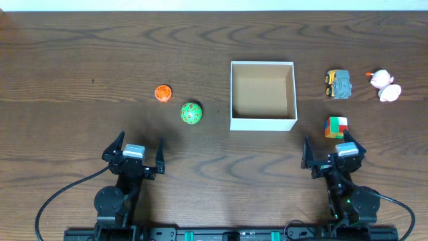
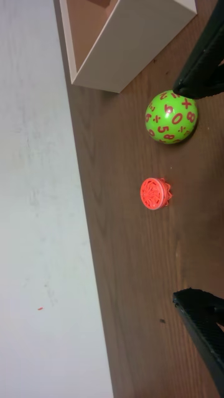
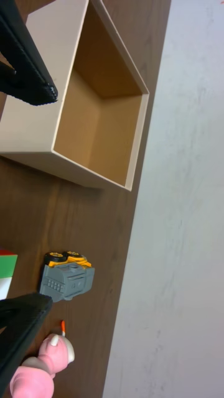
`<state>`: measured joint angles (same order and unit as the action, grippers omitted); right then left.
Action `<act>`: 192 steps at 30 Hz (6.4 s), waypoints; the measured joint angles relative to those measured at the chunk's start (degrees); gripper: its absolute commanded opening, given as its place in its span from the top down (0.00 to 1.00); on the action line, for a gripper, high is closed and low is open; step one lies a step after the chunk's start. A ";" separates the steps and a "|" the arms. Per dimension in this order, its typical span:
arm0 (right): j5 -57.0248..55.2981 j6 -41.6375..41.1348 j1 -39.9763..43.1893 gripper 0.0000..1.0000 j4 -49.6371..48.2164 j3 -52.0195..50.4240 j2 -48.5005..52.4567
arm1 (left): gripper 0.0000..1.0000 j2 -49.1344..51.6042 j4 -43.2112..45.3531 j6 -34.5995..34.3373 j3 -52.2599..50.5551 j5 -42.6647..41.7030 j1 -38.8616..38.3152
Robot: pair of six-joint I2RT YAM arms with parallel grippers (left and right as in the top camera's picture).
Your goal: Pack container
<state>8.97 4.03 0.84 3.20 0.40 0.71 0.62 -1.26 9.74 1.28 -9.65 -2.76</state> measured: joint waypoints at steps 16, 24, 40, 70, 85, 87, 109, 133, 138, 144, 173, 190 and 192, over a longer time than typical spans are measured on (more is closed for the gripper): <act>0.00 0.02 0.00 0.01 0.00 0.00 0.00 | 0.02 0.00 0.00 0.00 0.00 0.00 0.00; -0.02 0.02 0.00 0.01 0.00 0.00 0.00 | 0.02 0.00 0.00 0.00 0.00 -0.02 0.00; 0.00 0.02 0.00 0.01 0.00 0.00 0.00 | 0.02 0.00 0.00 0.00 0.00 -0.02 0.00; -0.02 0.00 0.00 0.01 0.00 0.00 0.00 | 0.02 0.00 0.00 0.00 0.00 -0.02 0.00; 0.00 0.00 0.00 0.01 0.00 0.00 0.00 | 0.02 0.00 0.00 0.00 0.00 0.00 0.00; 0.00 0.02 0.00 0.01 0.00 0.00 0.00 | 0.02 0.00 0.00 0.00 0.00 0.00 0.00; 4.50 -4.96 0.00 0.01 -1.07 0.09 0.00 | 0.02 0.00 0.00 0.00 0.00 0.00 0.00; -3.89 5.29 5.22 0.01 36.85 66.82 57.48 | 0.02 -0.02 0.00 0.00 0.00 0.02 0.00; -2.38 6.97 10.62 0.01 53.44 87.30 76.91 | 0.02 0.00 -0.02 0.00 0.00 0.02 0.00; -2.05 7.45 12.92 0.01 66.69 98.36 89.42 | 0.02 0.00 -0.02 0.00 0.00 0.00 0.00; -9.20 -0.96 12.55 0.01 68.87 89.92 105.72 | 0.02 0.00 -0.02 0.00 0.00 0.00 0.00; -10.84 -3.06 10.75 0.01 53.02 72.98 104.63 | 0.02 0.00 0.00 0.00 0.00 0.00 0.00; -11.06 -3.21 11.37 0.01 51.65 72.37 104.41 | 0.02 0.00 0.00 0.00 0.00 0.00 0.00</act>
<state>-2.09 0.82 12.21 54.85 72.77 105.12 0.62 -1.26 9.74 1.28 -9.65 -2.76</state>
